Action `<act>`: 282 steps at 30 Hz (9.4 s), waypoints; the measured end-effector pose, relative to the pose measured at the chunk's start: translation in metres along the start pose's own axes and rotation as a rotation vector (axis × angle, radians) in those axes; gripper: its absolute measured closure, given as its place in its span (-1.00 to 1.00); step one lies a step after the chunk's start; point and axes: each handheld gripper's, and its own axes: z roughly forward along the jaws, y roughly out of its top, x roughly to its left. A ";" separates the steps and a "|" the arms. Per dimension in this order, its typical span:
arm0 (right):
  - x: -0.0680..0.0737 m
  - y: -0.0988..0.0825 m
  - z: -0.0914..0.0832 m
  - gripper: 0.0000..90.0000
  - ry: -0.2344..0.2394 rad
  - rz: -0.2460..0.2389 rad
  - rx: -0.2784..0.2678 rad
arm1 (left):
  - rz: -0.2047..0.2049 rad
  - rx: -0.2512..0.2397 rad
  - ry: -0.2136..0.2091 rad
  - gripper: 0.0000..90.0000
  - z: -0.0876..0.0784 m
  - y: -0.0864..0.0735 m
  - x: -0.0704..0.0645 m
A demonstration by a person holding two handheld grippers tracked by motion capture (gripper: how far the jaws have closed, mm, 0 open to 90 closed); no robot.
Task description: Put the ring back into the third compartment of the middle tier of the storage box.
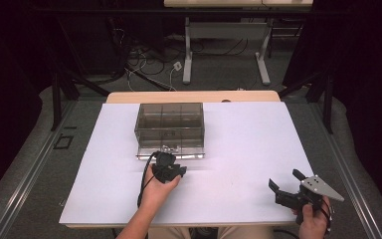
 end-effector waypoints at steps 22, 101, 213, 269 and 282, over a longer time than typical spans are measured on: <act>0.000 -0.001 0.001 -0.89 0.007 -0.011 0.002 | 0.003 0.022 0.011 0.67 0.008 -0.003 0.001; -0.002 -0.003 0.002 -0.89 0.006 0.005 0.017 | 0.034 -0.031 -0.006 0.94 -0.003 -0.011 0.001; -0.002 -0.004 0.003 -0.89 0.006 0.001 0.011 | 0.085 -0.279 0.007 0.94 -0.059 0.043 -0.009; -0.004 -0.004 0.003 -0.88 0.006 -0.003 0.006 | 0.069 -0.276 0.004 0.94 -0.025 0.055 -0.013; -0.004 -0.004 0.003 -0.88 0.007 -0.003 0.007 | 0.045 -0.259 -0.010 0.94 -0.012 0.054 -0.012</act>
